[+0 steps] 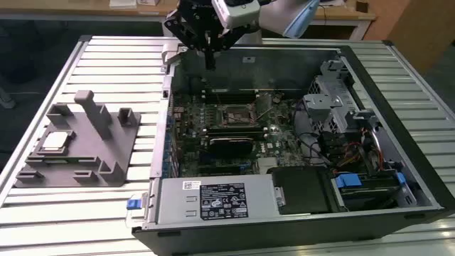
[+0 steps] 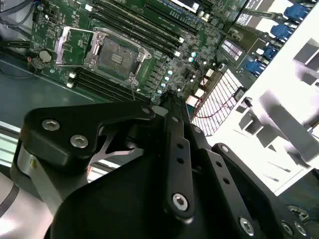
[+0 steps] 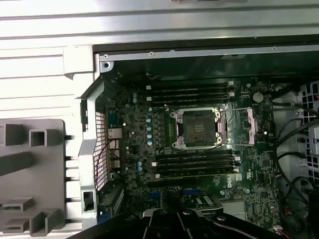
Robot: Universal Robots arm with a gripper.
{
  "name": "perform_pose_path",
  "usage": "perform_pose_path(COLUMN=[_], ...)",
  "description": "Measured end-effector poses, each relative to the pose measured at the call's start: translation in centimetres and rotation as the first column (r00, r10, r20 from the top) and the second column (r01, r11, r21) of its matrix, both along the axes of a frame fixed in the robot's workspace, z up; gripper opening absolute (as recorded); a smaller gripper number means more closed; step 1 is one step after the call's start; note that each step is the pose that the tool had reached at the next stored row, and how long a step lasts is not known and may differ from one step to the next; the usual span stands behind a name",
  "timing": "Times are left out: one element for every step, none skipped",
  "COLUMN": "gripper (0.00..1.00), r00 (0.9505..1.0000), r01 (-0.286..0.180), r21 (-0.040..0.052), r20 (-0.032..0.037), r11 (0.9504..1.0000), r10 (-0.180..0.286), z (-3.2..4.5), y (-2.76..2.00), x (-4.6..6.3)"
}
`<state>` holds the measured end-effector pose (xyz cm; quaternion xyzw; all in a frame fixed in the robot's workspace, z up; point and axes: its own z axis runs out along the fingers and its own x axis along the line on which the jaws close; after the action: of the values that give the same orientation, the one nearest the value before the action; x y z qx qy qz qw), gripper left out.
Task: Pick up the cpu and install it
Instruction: 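Reach for the cpu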
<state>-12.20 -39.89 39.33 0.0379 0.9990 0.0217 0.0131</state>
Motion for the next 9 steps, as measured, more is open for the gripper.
perform_pose_path(gripper=[0.11,0.11,0.11,0.11,0.11,0.11,0.11,0.11,0.11], r00=[1.0000,1.0000,1.0000,1.0000,1.0000,1.0000,1.0000,1.0000,1.0000], r01=[0.000,0.000,0.000,0.000,0.000,0.000,0.000,0.000,0.000], r21=[0.0000,0.0000,0.0000,0.0000,0.0000,0.0000,0.0000,0.0000,0.0001], r20=[0.0000,0.0000,0.0000,0.0000,0.0000,0.0000,0.0000,0.0000,0.0001], r11=[1.0000,1.0000,1.0000,1.0000,1.0000,1.0000,1.0000,1.0000,1.0000], r10=[0.000,0.000,0.000,0.000,0.000,0.000,0.000,0.000,0.000], z=[0.00,0.00,0.00,0.00,0.00,0.00,0.00,0.00,0.00], y=[0.00,0.00,0.00,0.00,0.00,0.00,0.00,0.00,0.00], x=[0.00,0.00,0.00,0.00,0.00,-0.01,-0.02,-0.06,-0.10])
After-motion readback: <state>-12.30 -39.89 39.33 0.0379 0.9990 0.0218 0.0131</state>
